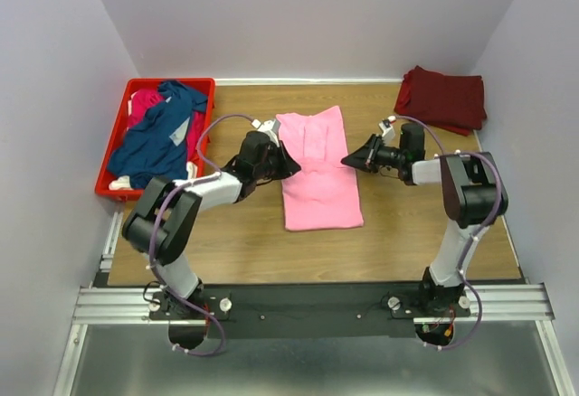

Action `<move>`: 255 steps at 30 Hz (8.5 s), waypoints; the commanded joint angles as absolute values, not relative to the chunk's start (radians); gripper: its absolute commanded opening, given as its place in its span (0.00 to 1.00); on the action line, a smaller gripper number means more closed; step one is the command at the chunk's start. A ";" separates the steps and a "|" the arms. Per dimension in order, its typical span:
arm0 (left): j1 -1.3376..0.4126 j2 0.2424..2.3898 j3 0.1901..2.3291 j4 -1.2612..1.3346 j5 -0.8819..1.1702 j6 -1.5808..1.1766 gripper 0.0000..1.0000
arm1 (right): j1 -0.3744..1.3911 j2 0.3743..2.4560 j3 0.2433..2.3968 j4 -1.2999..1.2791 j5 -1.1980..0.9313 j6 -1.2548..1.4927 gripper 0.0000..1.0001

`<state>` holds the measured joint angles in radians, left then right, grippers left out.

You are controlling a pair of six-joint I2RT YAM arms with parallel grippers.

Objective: Fold and stack the t-shirts
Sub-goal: Fold the tshirt

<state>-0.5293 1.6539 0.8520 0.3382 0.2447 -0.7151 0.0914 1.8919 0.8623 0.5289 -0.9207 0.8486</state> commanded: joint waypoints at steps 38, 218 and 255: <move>-0.764 1.193 0.746 -0.348 -0.239 -0.707 0.77 | 0.445 1.373 0.787 -0.604 0.017 0.523 0.61; -0.709 1.184 1.031 -0.675 -0.031 -0.615 0.00 | 0.781 1.604 1.647 -1.137 0.239 0.526 0.01; -1.208 0.750 0.788 -0.673 0.178 -0.999 0.00 | 0.903 1.171 1.069 -0.943 -0.580 0.650 0.01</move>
